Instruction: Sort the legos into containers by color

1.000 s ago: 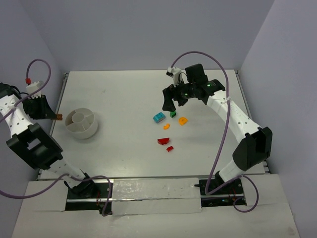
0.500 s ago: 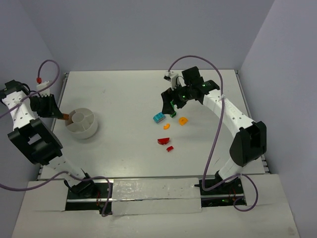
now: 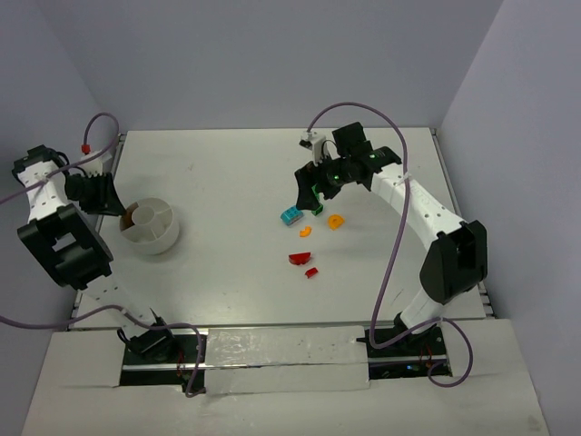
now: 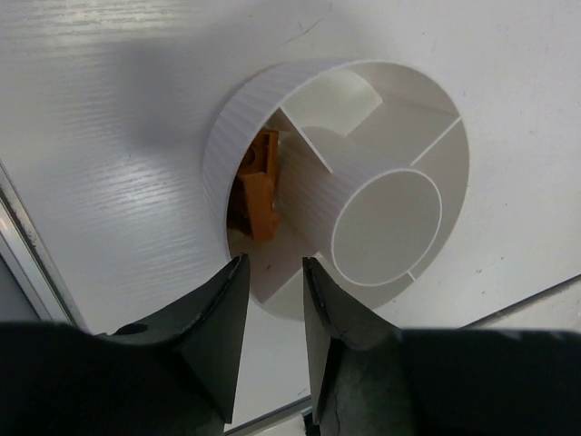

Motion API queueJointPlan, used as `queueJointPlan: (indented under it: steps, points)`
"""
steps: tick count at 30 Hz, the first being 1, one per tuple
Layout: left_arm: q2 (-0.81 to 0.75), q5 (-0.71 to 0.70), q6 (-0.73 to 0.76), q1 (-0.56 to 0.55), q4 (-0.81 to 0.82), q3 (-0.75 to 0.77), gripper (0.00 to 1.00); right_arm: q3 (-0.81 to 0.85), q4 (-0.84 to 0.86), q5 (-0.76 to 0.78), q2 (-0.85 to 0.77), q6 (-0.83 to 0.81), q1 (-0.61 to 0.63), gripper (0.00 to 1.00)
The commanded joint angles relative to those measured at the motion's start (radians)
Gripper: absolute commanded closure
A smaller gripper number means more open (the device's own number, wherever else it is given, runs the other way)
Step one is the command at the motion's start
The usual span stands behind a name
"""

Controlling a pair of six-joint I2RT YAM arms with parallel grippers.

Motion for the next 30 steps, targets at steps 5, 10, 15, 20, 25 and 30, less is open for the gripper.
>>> queueJointPlan:
  steps: [5,10,15,20,25,30]
  points:
    - [0.028,-0.009,-0.039,-0.021,0.040,0.066,0.51,0.000,0.018,-0.019,0.011,-0.021,-0.003,0.00]
    - [0.006,-0.001,-0.050,-0.020,0.049,0.093,0.43,-0.019,0.021,-0.010,0.003,-0.033,-0.003,0.00]
    - [-0.057,0.031,-0.048,-0.020,0.066,0.112,0.34,-0.048,0.025,-0.006,-0.014,-0.056,-0.003,0.00]
    - [-0.164,0.106,-0.037,-0.021,0.081,0.101,0.14,-0.093,0.022,0.014,-0.029,-0.108,0.005,0.03]
    - [-0.258,0.220,0.002,-0.022,0.033,0.052,0.13,-0.184,0.031,0.033,-0.050,-0.184,0.059,0.08]
    - [-0.343,0.297,0.054,-0.035,0.012,-0.017,0.12,-0.278,0.044,0.042,-0.046,-0.270,0.153,0.11]
